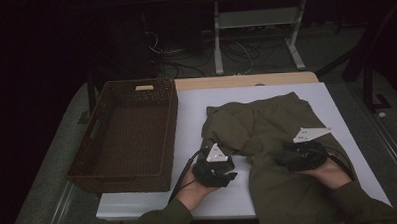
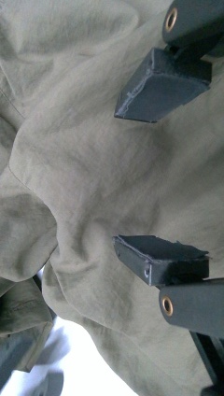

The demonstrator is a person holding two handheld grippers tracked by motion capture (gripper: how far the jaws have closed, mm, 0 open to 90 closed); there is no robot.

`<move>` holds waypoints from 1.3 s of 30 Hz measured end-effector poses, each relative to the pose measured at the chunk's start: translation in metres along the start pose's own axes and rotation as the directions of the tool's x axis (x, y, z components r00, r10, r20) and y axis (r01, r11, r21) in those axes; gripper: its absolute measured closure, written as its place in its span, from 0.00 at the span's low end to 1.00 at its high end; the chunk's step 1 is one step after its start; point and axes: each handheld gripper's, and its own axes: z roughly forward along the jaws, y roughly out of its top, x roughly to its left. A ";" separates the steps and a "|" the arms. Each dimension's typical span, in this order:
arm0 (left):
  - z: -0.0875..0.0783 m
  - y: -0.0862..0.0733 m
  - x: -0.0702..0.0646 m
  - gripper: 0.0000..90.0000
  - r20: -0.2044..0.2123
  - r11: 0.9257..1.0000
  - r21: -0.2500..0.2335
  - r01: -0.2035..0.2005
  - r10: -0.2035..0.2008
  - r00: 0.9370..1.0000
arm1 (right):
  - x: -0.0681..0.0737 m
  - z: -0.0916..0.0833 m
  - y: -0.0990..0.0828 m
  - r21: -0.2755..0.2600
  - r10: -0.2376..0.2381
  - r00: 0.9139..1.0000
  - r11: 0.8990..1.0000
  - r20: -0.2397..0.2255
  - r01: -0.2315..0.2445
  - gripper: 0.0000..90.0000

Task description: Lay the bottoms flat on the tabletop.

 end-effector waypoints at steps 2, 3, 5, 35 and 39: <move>0.005 0.002 0.004 0.56 -0.020 1.000 0.011 0.012 -0.012 1.000 | 0.000 0.000 0.000 0.001 0.001 1.000 1.000 0.000 -0.001 0.35; 0.007 0.003 0.006 0.54 -0.030 1.000 0.017 0.018 -0.017 0.999 | 0.000 0.000 0.000 0.002 0.002 1.000 1.000 -0.001 -0.002 0.35; 0.010 0.004 0.009 0.52 -0.037 1.000 0.017 0.025 -0.024 0.999 | 0.000 0.001 0.000 0.003 0.000 1.000 1.000 -0.001 0.000 0.35; 0.003 0.006 0.013 0.98 0.086 0.998 0.027 -0.057 0.055 0.995 | -0.001 -0.001 -0.001 0.001 0.002 1.000 1.000 0.002 -0.002 0.35; -0.006 0.002 -0.004 0.98 0.144 0.995 0.032 -0.093 0.087 0.986 | -0.001 -0.001 -0.001 0.000 0.003 1.000 1.000 0.002 -0.003 0.35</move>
